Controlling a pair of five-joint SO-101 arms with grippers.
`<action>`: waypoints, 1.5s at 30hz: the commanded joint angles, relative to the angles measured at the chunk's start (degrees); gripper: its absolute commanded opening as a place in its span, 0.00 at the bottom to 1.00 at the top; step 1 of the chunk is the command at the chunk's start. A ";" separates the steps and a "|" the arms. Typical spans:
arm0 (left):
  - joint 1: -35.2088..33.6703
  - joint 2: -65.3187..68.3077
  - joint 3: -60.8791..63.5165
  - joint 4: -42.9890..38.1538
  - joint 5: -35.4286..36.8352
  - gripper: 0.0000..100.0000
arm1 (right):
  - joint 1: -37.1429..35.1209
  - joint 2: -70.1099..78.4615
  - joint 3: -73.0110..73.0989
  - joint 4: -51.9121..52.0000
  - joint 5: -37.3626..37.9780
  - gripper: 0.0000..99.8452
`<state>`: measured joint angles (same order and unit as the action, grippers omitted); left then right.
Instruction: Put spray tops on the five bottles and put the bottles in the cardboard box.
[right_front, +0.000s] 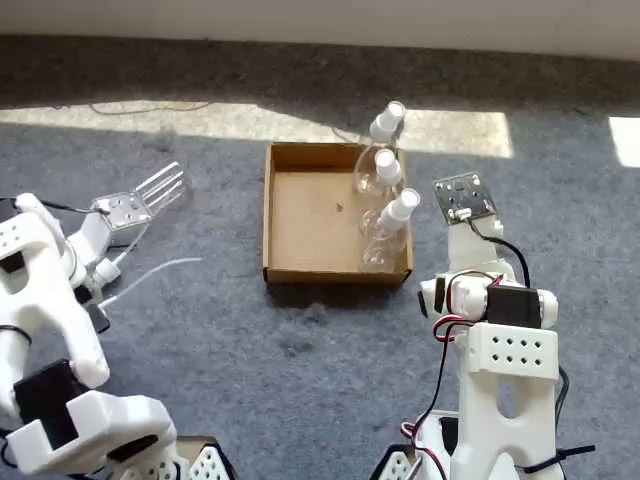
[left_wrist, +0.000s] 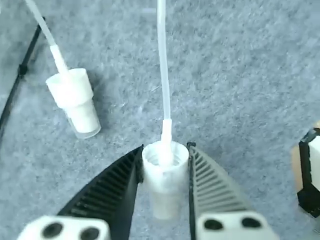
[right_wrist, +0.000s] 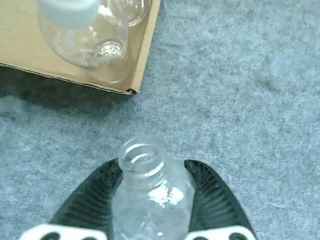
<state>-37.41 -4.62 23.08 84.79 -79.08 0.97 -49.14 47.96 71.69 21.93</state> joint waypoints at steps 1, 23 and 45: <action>3.91 -2.59 1.71 0.97 -49.23 0.05 | -0.22 -1.36 -0.66 0.48 -0.44 0.00; 21.93 -1.98 4.70 -7.82 -32.97 0.15 | -0.22 -1.36 -0.48 0.40 -0.18 0.00; 17.71 -2.59 4.53 -13.27 58.64 0.09 | -0.22 -1.36 -0.40 0.40 -0.09 0.00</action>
<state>-19.03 -4.62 28.18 71.60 -35.30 0.97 -49.14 47.96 71.69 21.93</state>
